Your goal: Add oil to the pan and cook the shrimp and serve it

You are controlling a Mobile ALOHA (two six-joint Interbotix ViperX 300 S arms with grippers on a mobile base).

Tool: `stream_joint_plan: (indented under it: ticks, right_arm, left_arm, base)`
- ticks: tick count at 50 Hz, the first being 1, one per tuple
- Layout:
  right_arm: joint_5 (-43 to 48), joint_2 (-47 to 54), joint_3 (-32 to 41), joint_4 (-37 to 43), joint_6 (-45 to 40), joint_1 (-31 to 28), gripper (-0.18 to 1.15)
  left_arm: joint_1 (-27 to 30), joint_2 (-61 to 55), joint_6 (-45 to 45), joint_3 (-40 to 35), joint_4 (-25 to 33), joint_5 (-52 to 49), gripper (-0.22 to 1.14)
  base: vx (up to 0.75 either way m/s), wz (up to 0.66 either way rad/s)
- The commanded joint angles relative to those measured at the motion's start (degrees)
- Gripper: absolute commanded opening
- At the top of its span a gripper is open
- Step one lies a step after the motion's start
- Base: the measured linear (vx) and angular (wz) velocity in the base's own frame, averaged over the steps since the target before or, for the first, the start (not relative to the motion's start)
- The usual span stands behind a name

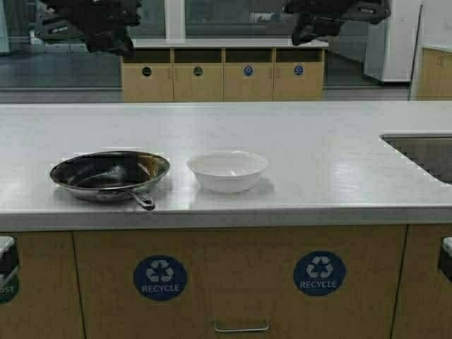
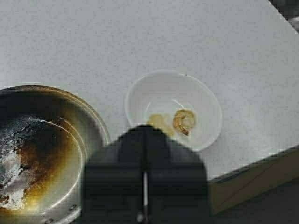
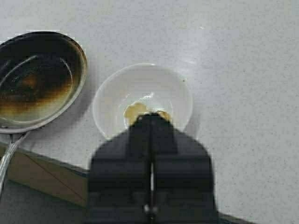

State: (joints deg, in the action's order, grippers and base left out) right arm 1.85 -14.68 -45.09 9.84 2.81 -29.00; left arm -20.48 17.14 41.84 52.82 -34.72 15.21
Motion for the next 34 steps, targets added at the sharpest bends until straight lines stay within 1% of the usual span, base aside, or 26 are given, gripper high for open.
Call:
stream_joint_plan:
  ticks: [1, 34]
  right_arm:
    - [0.1, -1.0, 0.7, 0.0, -0.1, 0.0, 0.06]
    - [0.0, -1.0, 0.8, 0.1, -0.2, -0.1, 0.06]
  left_arm:
    - [0.0, 0.8, -0.1, -0.9, 0.1, 0.2, 0.04]
    - [0.0, 0.8, 0.0, -0.9, 0.1, 0.2, 0.04]
  base:
    - [0.00, 0.00]
    - [0.00, 0.00]
